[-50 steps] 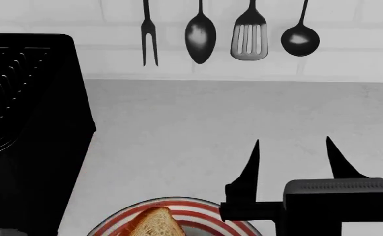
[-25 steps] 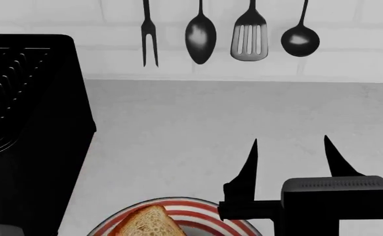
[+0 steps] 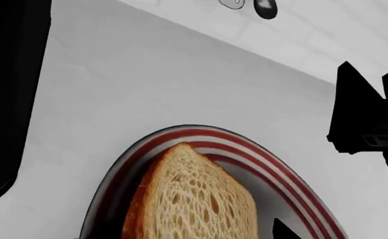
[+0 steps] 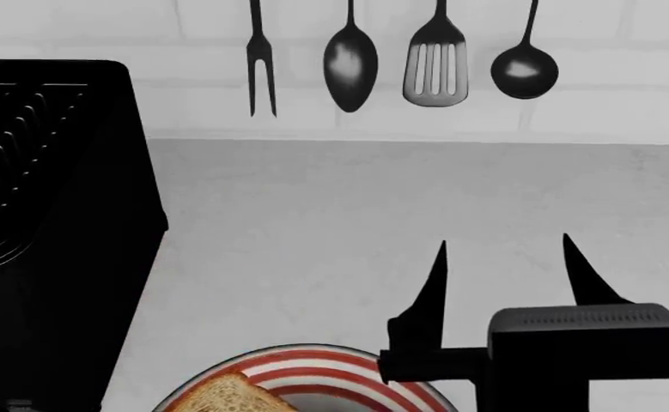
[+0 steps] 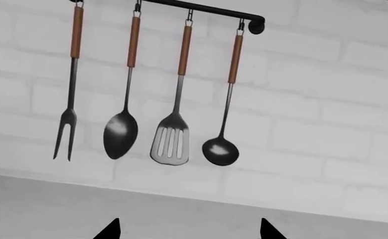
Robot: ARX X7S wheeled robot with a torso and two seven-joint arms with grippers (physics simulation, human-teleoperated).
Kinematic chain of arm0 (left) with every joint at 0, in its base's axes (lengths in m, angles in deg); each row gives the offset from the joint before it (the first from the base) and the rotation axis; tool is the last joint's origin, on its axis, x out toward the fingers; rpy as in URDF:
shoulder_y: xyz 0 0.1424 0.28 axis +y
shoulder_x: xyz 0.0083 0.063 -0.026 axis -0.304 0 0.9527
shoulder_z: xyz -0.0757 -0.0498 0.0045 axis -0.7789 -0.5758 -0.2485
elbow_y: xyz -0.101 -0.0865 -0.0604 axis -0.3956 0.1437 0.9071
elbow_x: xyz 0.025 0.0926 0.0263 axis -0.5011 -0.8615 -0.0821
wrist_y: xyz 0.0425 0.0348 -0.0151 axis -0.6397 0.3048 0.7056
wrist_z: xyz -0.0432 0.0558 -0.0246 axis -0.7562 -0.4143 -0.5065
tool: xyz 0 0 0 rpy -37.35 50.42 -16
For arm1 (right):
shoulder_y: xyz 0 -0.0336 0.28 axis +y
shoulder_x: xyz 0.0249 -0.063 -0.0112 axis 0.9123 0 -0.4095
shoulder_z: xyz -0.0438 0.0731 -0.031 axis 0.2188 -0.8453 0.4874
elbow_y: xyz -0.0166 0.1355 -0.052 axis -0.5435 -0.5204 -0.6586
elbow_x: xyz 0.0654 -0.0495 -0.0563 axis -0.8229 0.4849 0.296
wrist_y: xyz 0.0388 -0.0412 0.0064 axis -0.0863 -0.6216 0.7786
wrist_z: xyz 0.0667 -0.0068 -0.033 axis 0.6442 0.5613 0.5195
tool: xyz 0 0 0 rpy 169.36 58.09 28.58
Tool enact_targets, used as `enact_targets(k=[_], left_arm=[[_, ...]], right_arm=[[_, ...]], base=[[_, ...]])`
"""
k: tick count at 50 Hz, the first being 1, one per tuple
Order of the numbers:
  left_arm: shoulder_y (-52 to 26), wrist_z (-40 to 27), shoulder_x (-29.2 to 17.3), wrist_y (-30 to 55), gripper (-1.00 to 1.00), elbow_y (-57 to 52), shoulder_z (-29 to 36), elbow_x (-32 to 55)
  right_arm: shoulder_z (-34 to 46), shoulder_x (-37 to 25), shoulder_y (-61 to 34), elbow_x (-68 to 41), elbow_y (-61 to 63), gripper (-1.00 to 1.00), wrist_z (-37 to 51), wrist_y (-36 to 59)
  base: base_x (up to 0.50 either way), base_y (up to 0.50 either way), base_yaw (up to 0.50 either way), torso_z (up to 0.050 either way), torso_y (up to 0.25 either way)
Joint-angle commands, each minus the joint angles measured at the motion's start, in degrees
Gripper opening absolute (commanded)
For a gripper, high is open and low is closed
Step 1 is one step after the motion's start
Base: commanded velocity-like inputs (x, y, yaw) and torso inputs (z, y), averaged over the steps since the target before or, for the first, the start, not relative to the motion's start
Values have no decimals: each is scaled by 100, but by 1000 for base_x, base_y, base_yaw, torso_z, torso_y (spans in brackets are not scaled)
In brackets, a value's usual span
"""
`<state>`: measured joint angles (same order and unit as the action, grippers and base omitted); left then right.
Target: Place the toasted item on a plate.
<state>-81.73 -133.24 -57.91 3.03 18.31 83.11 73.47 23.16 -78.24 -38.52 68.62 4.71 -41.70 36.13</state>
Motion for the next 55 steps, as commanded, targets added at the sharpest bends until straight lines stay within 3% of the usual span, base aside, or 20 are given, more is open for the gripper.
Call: enact_targets(k=[1, 14, 23, 40, 55], left_arm=[[-43, 118, -118, 131, 100, -85, 46, -560], [-61, 198, -286, 167, 100, -177, 24, -912], [-191, -22, -410, 108, 100, -387, -49, -614], [-2230, -1693, -1126, -366, 100, -793, 1, 1315], [-3592, -2303, -1477, -576, 100, -780, 181, 2082]], right_arm=[[39, -6, -71, -16, -38, 100, -10, 4], [54, -15, -57, -24, -52, 100, 11, -31], [71, -21, -36, -23, -57, 100, 33, -45], [80, -31, -81, -61, -30, 100, 60, -18], [93, -56, -79, -78, 11, 100, 87, -4]], base=[[0, 0, 0, 0, 0], [0, 0, 0, 0, 0], [0, 0, 0, 0, 0], [0, 0, 0, 0, 0], [0, 0, 0, 0, 0]])
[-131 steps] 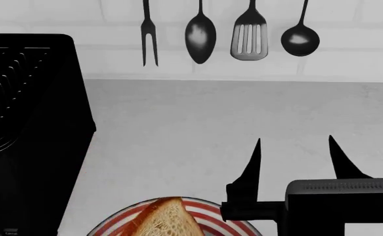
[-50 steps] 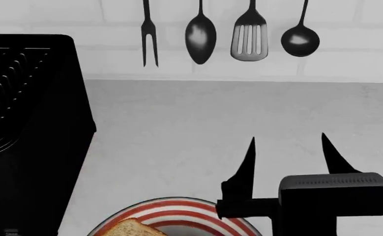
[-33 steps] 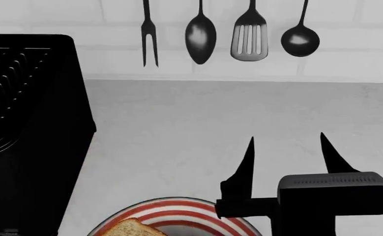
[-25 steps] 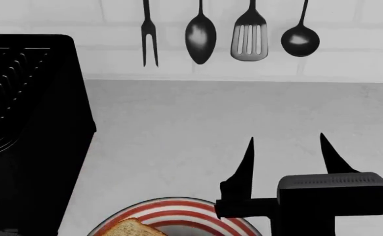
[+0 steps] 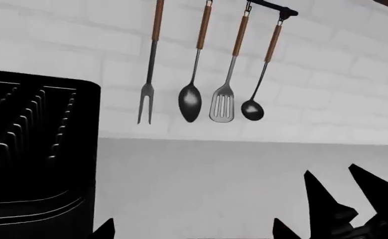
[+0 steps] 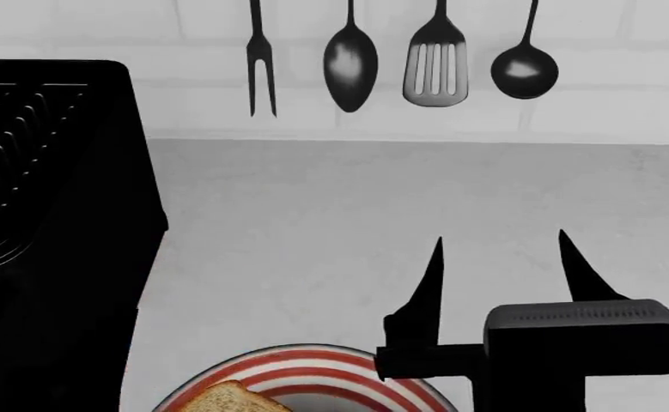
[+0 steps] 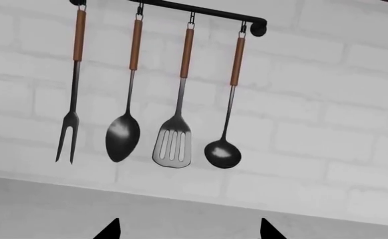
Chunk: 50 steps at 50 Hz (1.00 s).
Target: Place the toasted item on a plate.
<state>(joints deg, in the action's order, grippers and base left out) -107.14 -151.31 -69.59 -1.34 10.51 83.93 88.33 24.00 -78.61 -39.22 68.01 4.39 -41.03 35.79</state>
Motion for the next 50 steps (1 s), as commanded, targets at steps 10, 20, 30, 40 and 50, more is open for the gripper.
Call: enact_targets(k=[10, 20, 30, 40, 50], left_arm=[[-1405, -408, -555, -95, 100, 276, -41, 565], [-1661, -266, -785, 3, 100, 569, -188, 386], [-1770, -55, -1033, 96, 100, 825, -365, 229], [-1628, 343, -1110, 209, 100, 1146, -543, -241], [-1838, 586, -1482, 382, 100, 1386, -658, -307]], right_arm=[[-3, -56, 17, -26, 140, 100, 67, 97], [-215, -246, -44, -146, 854, 100, 244, 731], [-579, -564, -289, -419, 1878, 100, 443, 1934], [-1196, -846, -757, -1171, 2906, 100, 695, 3403], [-941, -3023, -1321, -4671, 2905, 100, 3698, 2579]], base=[[0, 0, 0, 0, 0], [0, 0, 0, 0, 0], [0, 0, 0, 0, 0], [0, 0, 0, 0, 0], [0, 0, 0, 0, 0]])
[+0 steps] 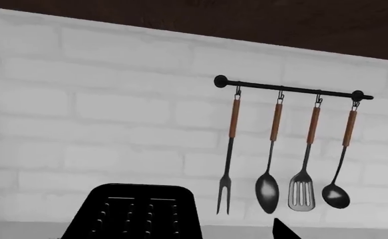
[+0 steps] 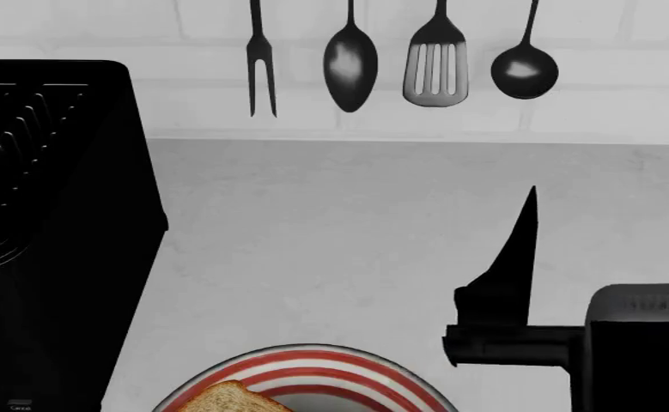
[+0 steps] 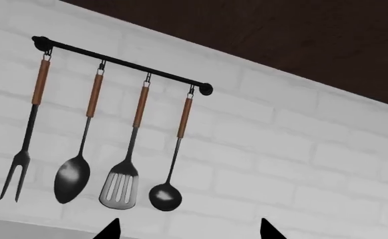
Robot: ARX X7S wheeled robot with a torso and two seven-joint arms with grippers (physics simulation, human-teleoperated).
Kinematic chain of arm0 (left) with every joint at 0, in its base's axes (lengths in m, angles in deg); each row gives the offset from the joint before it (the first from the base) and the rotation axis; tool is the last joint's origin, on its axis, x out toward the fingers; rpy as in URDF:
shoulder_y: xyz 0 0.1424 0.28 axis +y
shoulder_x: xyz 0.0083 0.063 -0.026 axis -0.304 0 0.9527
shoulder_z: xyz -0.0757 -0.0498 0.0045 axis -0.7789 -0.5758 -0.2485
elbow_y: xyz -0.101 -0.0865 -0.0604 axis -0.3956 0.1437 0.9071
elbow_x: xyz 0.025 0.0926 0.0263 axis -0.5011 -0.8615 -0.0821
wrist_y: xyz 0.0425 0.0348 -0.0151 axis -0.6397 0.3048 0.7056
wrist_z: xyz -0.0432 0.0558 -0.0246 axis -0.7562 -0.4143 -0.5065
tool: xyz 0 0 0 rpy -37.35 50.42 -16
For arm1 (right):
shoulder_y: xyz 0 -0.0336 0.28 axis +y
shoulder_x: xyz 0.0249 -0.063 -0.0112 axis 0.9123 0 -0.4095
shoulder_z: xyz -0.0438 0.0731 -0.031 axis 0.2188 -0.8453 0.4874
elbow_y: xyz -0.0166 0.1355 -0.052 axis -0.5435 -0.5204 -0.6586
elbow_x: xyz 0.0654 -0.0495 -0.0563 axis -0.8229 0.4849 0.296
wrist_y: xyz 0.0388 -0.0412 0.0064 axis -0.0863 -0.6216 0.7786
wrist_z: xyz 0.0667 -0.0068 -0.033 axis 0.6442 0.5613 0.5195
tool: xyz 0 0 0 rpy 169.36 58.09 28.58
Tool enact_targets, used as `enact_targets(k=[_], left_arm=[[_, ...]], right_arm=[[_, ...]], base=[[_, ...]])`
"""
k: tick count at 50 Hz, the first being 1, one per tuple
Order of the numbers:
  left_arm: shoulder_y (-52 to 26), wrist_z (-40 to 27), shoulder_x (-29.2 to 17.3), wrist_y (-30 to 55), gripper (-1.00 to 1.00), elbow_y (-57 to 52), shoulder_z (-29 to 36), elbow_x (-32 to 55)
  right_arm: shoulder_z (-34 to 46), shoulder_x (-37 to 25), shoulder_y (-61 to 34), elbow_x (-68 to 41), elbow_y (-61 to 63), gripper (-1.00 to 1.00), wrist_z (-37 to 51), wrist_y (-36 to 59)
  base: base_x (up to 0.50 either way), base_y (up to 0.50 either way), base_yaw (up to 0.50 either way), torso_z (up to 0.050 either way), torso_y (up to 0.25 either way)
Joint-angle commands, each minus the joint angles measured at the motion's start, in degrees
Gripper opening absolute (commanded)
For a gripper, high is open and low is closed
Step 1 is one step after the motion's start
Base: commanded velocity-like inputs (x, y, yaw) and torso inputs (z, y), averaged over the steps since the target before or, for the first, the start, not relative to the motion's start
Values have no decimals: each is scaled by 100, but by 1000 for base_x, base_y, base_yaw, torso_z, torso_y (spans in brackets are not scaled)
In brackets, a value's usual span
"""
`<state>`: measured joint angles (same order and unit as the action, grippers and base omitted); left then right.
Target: Place the toasted item on a plate.
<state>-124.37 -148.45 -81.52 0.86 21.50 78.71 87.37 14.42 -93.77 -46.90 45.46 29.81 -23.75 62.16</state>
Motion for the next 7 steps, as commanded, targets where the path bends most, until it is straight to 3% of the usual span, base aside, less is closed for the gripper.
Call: enact_targets(k=[1, 7], left_arm=[[-58, 319, -360, 134, 100, 345, -234, -197], [-24, 606, -301, 257, 100, 521, -174, -726]], right_arm=[[78, -1655, -648, -2614, 362, 100, 2136, -85], [17, -2227, -797, -3310, 344, 100, 2538, -352]], base=[[0, 0, 0, 0, 0], [0, 0, 0, 0, 0]])
